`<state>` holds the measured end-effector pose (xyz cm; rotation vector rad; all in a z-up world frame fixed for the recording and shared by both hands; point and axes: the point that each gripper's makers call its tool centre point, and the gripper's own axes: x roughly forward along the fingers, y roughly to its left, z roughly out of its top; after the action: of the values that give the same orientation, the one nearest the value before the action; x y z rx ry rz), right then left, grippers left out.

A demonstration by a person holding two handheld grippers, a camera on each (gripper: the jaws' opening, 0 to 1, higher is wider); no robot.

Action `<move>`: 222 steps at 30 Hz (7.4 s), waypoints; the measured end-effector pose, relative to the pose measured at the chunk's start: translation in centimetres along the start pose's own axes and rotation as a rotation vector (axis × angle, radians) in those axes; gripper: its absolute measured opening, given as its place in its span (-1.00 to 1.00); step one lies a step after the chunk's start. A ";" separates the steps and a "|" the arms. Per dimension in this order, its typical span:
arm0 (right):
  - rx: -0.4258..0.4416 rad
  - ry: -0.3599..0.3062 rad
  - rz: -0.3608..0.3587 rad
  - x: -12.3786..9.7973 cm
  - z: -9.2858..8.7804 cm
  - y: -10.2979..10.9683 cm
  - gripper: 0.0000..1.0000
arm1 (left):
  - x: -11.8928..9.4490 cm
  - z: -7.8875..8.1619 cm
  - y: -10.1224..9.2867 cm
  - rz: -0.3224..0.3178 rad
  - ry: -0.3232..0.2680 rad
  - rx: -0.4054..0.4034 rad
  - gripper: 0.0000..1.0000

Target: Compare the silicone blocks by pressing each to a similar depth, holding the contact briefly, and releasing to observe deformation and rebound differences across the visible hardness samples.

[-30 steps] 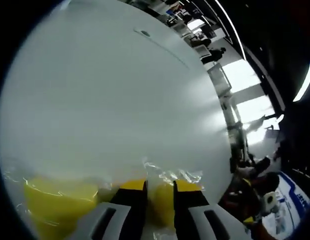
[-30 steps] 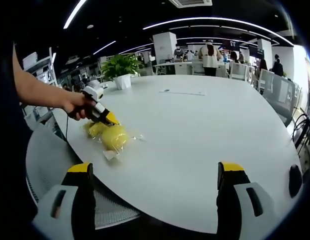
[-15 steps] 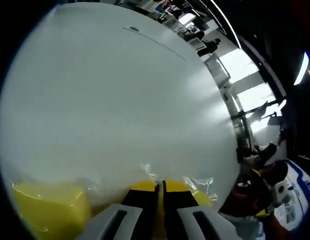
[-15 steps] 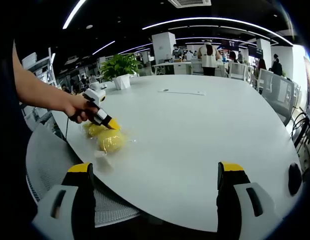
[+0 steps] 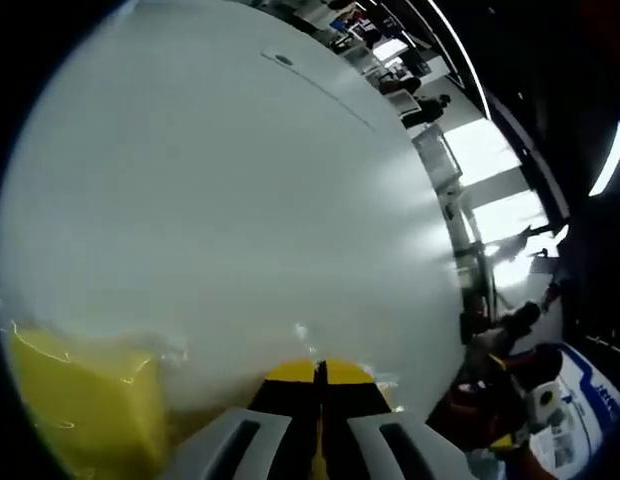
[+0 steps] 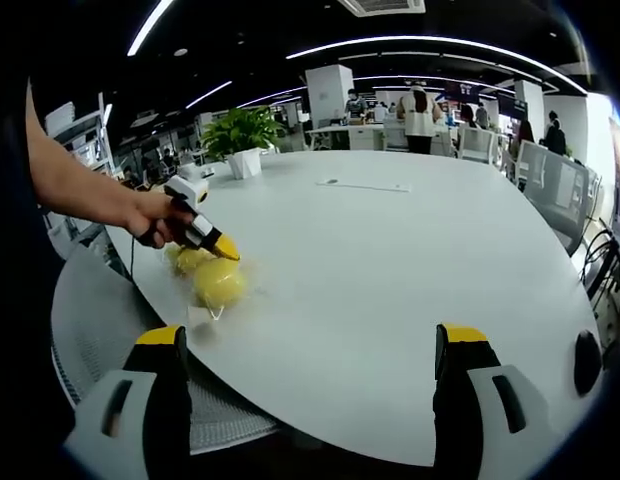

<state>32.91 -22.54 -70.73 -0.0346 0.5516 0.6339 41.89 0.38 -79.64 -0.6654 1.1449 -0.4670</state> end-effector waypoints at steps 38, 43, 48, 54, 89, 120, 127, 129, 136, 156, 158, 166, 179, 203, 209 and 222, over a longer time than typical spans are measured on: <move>-0.010 -0.015 0.009 0.4 0.6 0.4 0.93 | -3.2 4.4 -9.1 -0.227 -0.167 0.212 -1.00; -0.009 -0.021 0.007 0.3 0.7 0.4 0.93 | -4.0 5.5 -10.1 -0.245 -0.196 0.235 -1.00; -0.011 -0.021 0.007 0.3 0.7 0.5 0.93 | -4.4 6.2 -10.6 -0.242 -0.214 0.294 -1.00; -0.015 -0.026 0.009 0.3 1.1 0.5 0.93 | -5.2 6.9 -11.5 -0.257 -0.236 0.313 -1.00; 0.004 -0.118 -0.010 -0.4 3.6 -0.4 0.93 | -14.1 11.6 -22.0 -0.372 -0.324 0.559 -1.00; 0.002 -0.123 -0.018 -0.5 4.5 -1.7 0.93 | -17.5 12.6 -26.0 -0.415 -0.342 0.638 -1.00; -0.010 -0.122 -0.016 -0.4 4.7 -1.7 0.93 | -17.6 12.3 -26.1 -0.421 -0.337 0.643 -1.00; -0.014 -0.123 -0.016 -0.5 4.9 -1.7 0.93 | -17.6 12.4 -26.2 -0.423 -0.338 0.645 -1.00; -0.016 -0.138 -0.018 -0.9 5.7 -2.1 0.93 | -18.0 12.5 -26.4 -0.428 -0.341 0.650 -1.00; -0.105 -0.279 0.126 -1.1 15.9 -0.8 0.93 | -18.6 11.6 -27.8 -0.447 -0.334 0.693 -1.00; -0.115 -0.274 0.139 -1.1 16.4 -0.6 0.93 | -18.6 11.4 -27.9 -0.449 -0.336 0.694 -1.00; -0.130 -0.278 0.224 -1.3 18.1 0.8 0.93 | -18.5 10.5 -28.4 -0.450 -0.346 0.714 -1.00; -0.178 -0.275 0.378 -0.4 21.0 2.8 0.93 | -18.4 9.6 -29.6 -0.475 -0.343 0.711 -1.00; -0.159 -0.314 0.510 0.0 23.2 6.2 0.71 | -18.7 8.6 -30.8 -0.532 -0.334 0.746 -1.00; -0.160 -0.325 0.541 0.3 23.6 7.1 0.60 | -18.7 8.0 -31.2 -0.542 -0.324 0.751 -1.00; -0.169 -0.351 0.604 0.3 24.4 9.5 0.27 | -19.1 6.0 -32.8 -0.606 -0.288 0.758 -1.00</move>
<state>39.39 -9.94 -48.68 0.0876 0.1567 1.2461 40.58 -9.34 -42.52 -0.3724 0.4061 -1.2021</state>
